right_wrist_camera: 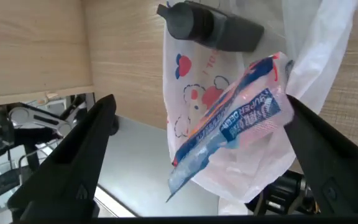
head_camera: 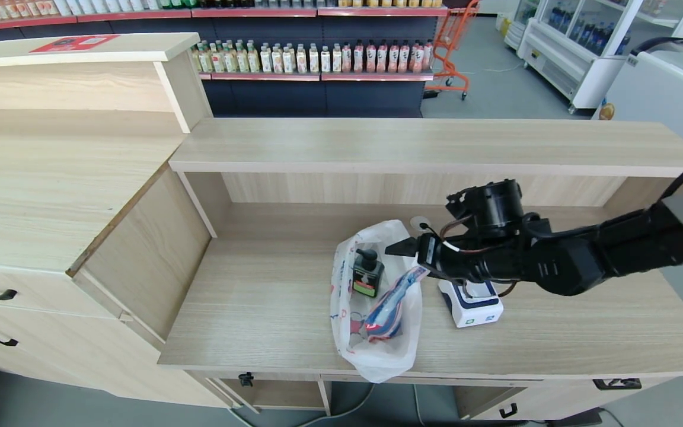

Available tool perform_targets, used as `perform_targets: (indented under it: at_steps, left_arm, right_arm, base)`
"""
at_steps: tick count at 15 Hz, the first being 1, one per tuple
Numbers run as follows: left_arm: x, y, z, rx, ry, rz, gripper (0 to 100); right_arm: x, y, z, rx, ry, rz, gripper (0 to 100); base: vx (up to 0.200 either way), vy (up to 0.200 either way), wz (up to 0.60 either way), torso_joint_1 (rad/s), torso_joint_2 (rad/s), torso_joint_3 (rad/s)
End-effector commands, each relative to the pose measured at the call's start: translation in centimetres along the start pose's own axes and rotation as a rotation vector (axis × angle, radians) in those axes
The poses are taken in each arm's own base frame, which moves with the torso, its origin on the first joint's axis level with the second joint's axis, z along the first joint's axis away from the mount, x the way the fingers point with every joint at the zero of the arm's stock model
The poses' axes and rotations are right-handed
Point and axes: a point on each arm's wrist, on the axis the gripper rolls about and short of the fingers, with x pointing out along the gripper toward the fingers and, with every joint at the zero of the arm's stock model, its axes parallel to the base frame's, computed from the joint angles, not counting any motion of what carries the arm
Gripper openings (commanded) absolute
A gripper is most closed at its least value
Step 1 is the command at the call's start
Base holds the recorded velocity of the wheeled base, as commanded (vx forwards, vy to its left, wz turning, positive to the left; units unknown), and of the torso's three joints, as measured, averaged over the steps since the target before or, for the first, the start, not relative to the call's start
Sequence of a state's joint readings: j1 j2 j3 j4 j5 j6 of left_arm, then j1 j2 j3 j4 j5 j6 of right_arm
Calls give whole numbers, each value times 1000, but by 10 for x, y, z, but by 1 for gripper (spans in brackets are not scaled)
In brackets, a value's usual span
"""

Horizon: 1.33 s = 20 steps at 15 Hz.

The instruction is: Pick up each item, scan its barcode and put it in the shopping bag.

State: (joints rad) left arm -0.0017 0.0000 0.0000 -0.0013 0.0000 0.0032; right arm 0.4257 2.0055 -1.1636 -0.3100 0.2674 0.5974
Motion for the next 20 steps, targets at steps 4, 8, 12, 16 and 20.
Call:
perform_targets:
  at_steps: [4,8,12,16,20]
  left_arm:
    - [0,0,0,0,1,0,100]
    - [0,0,0,0,1,0,100]
    - [0,0,0,0,1,0,100]
    - [0,0,0,0,1,0,100]
    - [0,0,0,0,1,0,100]
  right_arm:
    - [-118,-34,7,-238,-132,-85,100]
    - [-213,-38,-50,-486,-295,-388,100]
    - [-271,-54,-146,-412,-433,-509,100]
    - [-297,-69,-233,-499,-560,-437,100]
    - [-303,-76,-261,-538,-623,-451,100]
  base:
    - [0,0,0,0,0,0]
    - [0,0,0,0,0,0]
    - [0,0,0,0,0,0]
    - [0,0,0,0,0,0]
    - [0,0,0,0,0,0]
